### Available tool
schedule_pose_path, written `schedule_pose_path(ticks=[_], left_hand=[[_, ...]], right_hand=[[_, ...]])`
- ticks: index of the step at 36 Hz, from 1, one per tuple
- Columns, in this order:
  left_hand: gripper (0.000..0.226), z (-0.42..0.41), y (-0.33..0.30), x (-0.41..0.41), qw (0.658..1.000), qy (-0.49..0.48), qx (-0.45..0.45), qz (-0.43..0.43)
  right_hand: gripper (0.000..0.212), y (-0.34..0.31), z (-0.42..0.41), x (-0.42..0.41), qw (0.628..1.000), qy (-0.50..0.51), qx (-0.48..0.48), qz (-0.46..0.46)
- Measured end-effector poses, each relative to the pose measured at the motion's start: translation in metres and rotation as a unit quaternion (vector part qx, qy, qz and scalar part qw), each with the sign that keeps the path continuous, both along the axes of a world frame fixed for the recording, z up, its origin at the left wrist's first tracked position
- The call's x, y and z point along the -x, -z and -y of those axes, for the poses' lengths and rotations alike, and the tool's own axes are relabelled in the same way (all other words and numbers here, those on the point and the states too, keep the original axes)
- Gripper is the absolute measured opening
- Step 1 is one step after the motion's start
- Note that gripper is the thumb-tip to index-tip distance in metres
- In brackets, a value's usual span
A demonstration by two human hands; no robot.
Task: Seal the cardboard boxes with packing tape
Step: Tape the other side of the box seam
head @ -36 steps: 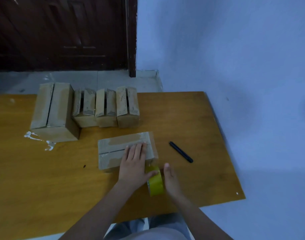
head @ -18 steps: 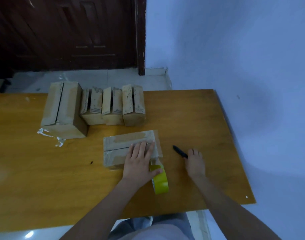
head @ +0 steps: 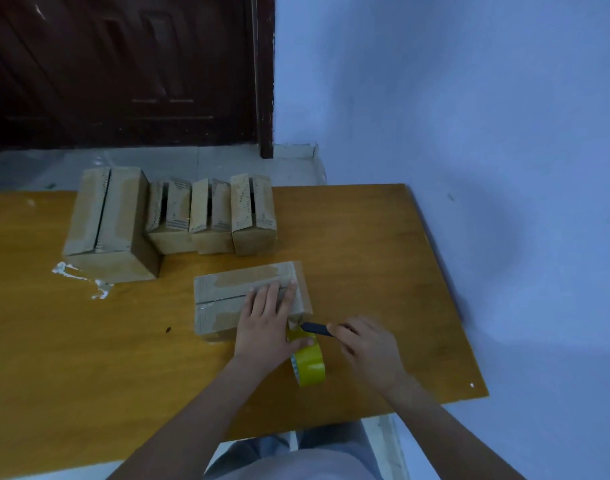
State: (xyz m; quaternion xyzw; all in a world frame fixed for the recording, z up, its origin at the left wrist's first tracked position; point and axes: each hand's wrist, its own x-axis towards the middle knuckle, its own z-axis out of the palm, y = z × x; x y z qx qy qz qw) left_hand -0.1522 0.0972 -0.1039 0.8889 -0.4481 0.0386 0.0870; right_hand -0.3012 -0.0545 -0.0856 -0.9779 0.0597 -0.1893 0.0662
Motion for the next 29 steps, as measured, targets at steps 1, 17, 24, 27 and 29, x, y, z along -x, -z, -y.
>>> schedule_pose_path(ticks=[1,17,24,27,29], left_hand=[[0.113,0.0,0.0,0.0,1.0,-0.001,0.0,0.0],[0.111,0.0,0.003,0.0,0.999,-0.002,0.015,0.048],[0.113,0.0,0.002,0.0,0.999,-0.015,-0.004,0.038],[0.115,0.001,0.004,0.0,0.999,-0.011,0.0,0.042],[0.116,0.001,0.005,0.001,0.999,-0.008,0.013,0.046]], right_hand=[[0.025,-0.001,-0.001,-0.001,1.0,0.001,0.005,0.0],[0.026,0.034,0.021,-0.005,0.906,0.298,-0.171,-0.247],[0.036,0.04,0.007,-0.02,0.923,0.253,-0.247,-0.151],[0.028,0.023,-0.01,-0.028,0.838,0.156,-0.505,-0.137],[0.018,0.021,-0.019,-0.031,0.777,0.133,-0.59,-0.177]])
